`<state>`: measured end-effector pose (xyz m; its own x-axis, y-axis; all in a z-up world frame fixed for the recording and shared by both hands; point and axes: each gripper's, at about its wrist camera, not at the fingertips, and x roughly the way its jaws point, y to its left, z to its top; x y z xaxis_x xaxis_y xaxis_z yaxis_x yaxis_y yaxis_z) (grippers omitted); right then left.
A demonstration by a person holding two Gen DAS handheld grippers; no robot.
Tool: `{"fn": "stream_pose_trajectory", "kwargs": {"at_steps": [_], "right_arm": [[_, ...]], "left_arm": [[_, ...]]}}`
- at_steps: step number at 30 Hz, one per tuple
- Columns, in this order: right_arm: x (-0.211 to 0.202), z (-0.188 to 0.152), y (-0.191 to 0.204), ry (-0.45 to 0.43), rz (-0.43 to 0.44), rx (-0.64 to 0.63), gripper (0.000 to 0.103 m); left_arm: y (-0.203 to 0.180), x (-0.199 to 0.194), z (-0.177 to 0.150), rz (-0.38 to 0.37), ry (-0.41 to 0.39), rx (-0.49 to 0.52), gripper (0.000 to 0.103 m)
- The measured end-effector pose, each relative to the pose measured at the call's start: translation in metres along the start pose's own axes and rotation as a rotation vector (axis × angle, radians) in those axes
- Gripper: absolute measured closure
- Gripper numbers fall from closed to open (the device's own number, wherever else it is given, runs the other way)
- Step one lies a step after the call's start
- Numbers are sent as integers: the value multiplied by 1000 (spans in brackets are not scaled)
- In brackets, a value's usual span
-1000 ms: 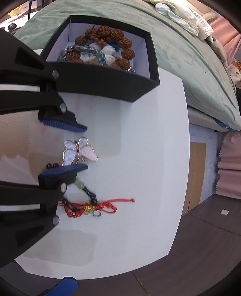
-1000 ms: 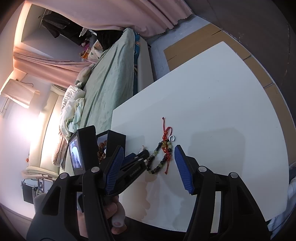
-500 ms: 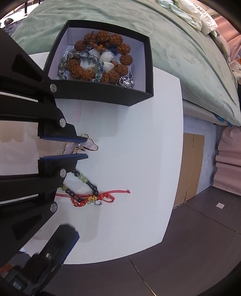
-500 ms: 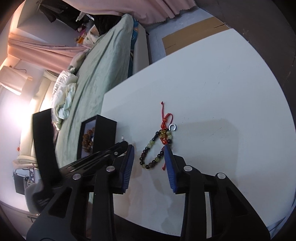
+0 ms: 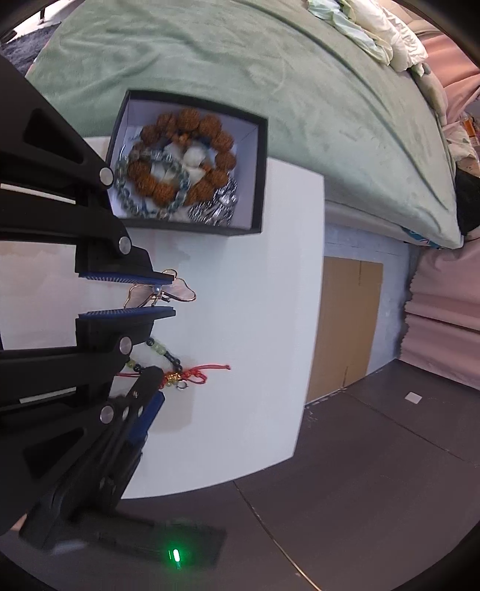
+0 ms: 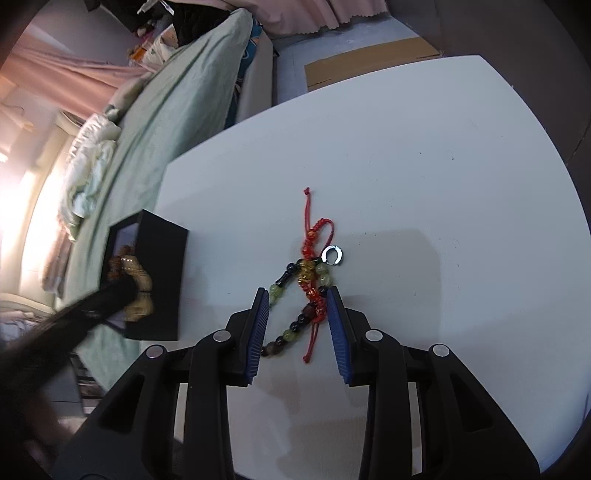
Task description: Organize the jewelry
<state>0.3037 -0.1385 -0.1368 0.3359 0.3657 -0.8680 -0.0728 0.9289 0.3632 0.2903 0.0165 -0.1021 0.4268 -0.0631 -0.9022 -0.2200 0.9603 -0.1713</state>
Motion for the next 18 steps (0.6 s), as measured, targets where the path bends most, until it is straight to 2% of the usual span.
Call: {"fn": "stream_pose_trajectory", "kwargs": {"at_steps": [2,7,18], "right_arm": [[5,-1,2,10,-5,-5,95],[-7,-2,12,-42,23,-34,95],[-58,9,23,-207,235,-2,95]], "left_arm": [[4,-9,2,0,-13,-2,93],[26,-32,7,4,-52,-27,93],[69,-50,12,1,-89,-87,93]]}}
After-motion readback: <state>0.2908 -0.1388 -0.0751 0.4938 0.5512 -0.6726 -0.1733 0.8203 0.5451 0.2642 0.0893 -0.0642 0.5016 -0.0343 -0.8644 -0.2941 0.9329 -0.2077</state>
